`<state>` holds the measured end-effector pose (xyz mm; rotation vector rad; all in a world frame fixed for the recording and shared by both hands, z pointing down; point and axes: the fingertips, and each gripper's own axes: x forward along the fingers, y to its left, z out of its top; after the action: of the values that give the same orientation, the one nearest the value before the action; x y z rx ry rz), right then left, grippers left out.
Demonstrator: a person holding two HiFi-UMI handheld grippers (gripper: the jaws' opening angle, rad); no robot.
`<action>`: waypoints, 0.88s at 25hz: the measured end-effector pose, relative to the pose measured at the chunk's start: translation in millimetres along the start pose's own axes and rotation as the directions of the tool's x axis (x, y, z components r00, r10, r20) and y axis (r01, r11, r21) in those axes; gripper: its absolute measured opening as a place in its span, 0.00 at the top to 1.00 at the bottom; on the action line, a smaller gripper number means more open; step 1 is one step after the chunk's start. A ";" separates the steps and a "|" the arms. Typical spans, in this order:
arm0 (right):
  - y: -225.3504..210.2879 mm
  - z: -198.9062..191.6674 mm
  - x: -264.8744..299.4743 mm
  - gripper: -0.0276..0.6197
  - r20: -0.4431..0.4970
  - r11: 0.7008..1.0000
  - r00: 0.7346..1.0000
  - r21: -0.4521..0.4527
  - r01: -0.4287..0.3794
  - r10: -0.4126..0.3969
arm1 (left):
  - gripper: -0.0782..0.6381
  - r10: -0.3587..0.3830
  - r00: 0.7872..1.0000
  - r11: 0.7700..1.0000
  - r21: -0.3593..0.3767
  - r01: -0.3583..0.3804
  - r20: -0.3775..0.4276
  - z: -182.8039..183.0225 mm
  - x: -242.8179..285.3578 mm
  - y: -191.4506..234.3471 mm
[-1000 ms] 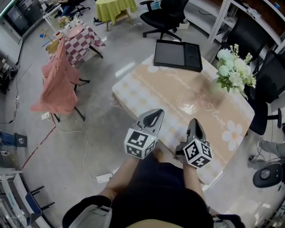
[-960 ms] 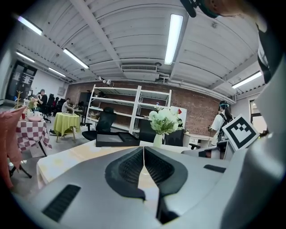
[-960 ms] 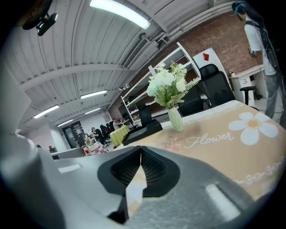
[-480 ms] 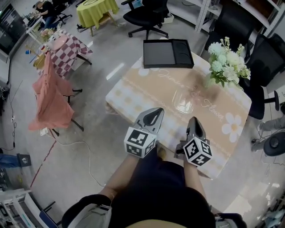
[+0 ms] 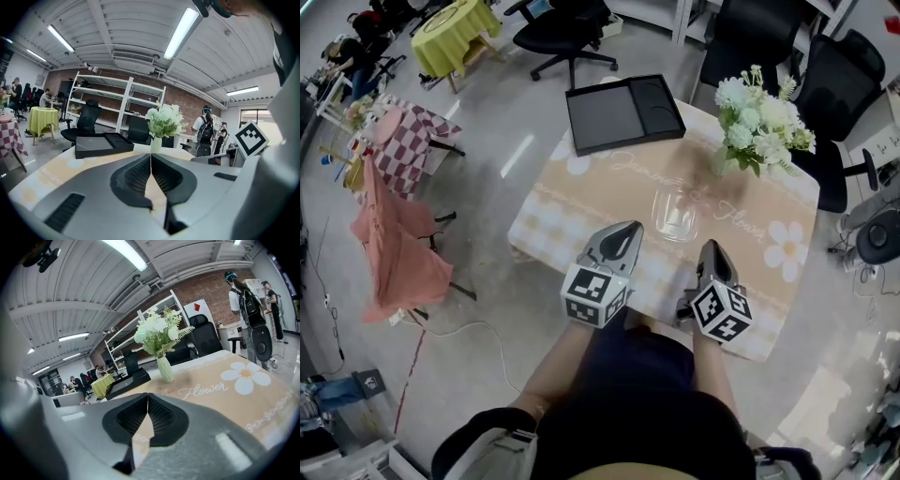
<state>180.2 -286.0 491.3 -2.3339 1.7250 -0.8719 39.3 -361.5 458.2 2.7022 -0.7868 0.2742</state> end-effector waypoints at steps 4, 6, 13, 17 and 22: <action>-7.8 3.6 9.9 0.95 -0.013 0.999 0.999 0.012 0.037 -0.037 | 0.87 -0.046 0.999 0.999 -0.006 0.046 -0.019 0.5 18.7 0.6; -9.8 3.4 14.8 0.95 -0.023 0.999 0.998 0.017 0.051 -0.050 | 0.87 -0.061 0.998 0.998 -0.012 0.061 -0.028 0.1 26.8 2.0; -18.8 -0.3 39.0 0.95 -0.085 0.996 0.993 0.028 0.079 -0.076 | 0.87 -0.094 0.991 0.995 -0.047 0.090 -0.093 -7.5 56.3 15.8; -25.7 -3.9 53.4 0.95 -0.121 0.994 0.988 0.033 0.102 -0.097 | 0.87 -0.105 0.987 0.993 -0.062 0.098 -0.126 -13.8 71.5 23.6; -29.3 -15.8 66.3 0.90 -0.178 0.994 0.979 0.030 0.108 -0.101 | 0.87 -0.119 0.980 0.991 -0.079 0.107 -0.161 -22.2 86.1 29.6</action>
<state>209.3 -332.1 541.5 -2.4048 1.6418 -1.1523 92.5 -419.5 509.0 2.6067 -0.5815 0.4301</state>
